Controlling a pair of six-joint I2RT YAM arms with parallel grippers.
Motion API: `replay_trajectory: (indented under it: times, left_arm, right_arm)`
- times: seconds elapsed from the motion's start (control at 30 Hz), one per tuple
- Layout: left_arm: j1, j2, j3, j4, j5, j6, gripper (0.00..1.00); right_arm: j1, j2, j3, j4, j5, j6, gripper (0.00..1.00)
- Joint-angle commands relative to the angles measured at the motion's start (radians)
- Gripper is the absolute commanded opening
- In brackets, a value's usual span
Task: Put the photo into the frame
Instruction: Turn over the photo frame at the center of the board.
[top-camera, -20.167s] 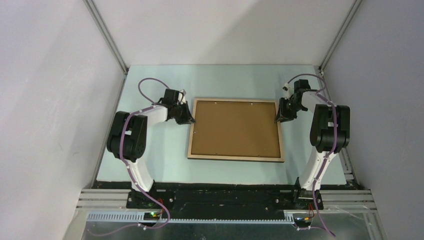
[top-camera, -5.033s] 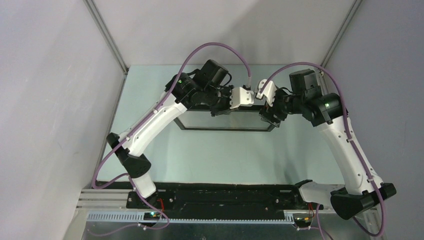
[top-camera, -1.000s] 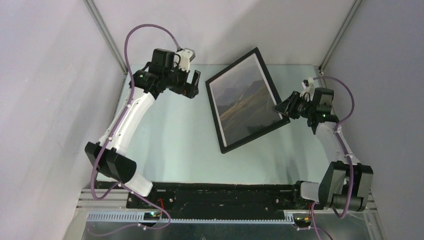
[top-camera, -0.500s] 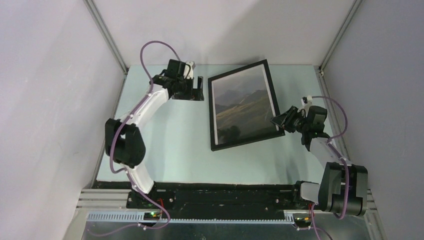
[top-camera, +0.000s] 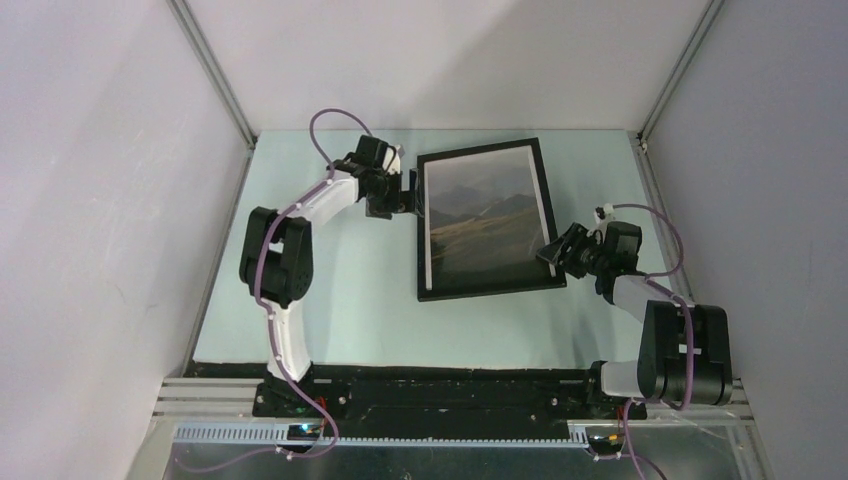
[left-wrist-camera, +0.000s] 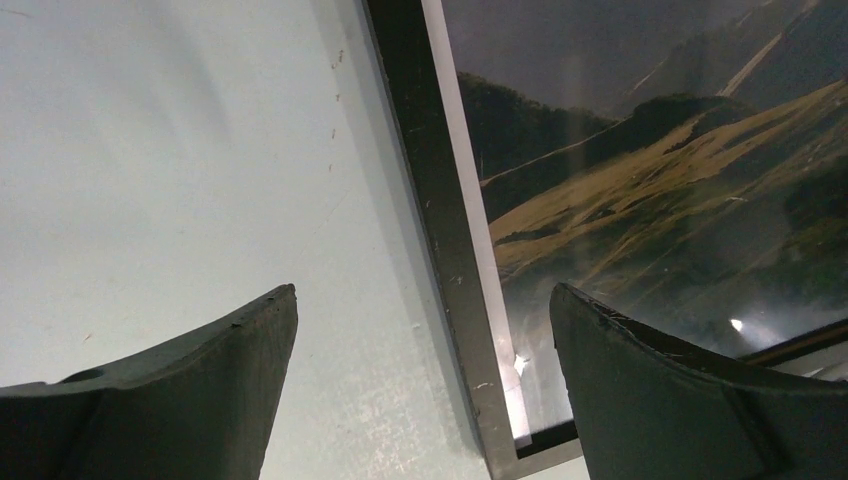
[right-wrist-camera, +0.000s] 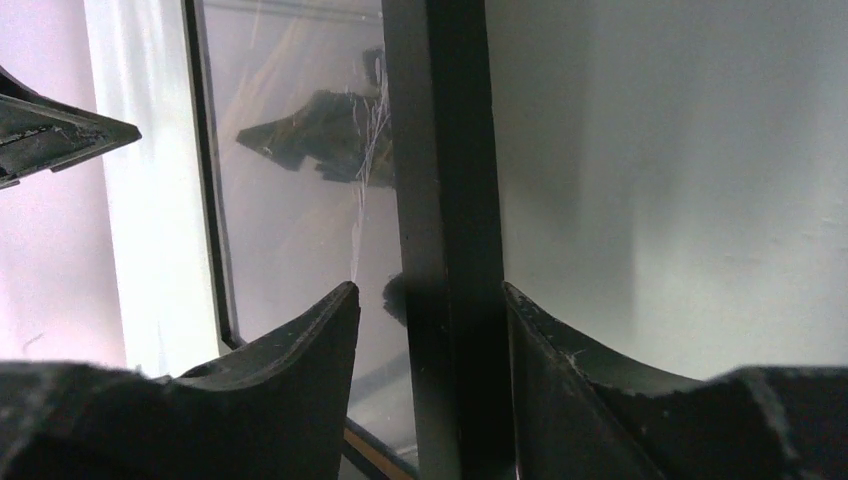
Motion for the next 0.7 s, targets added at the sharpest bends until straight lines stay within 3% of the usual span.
replay_trajectory:
  times: [0.0,0.67]
  left_arm:
    - [0.011,0.019,-0.019,0.074,0.047,-0.039,1.0]
    - [-0.005,0.061,-0.115,0.156,0.092,-0.162,1.0]
  right_arm:
    - [0.004,0.013,0.015,0.108,-0.024,-0.028,0.58]
    - [0.099,0.04,0.041,-0.014,0.146,-0.032,0.81]
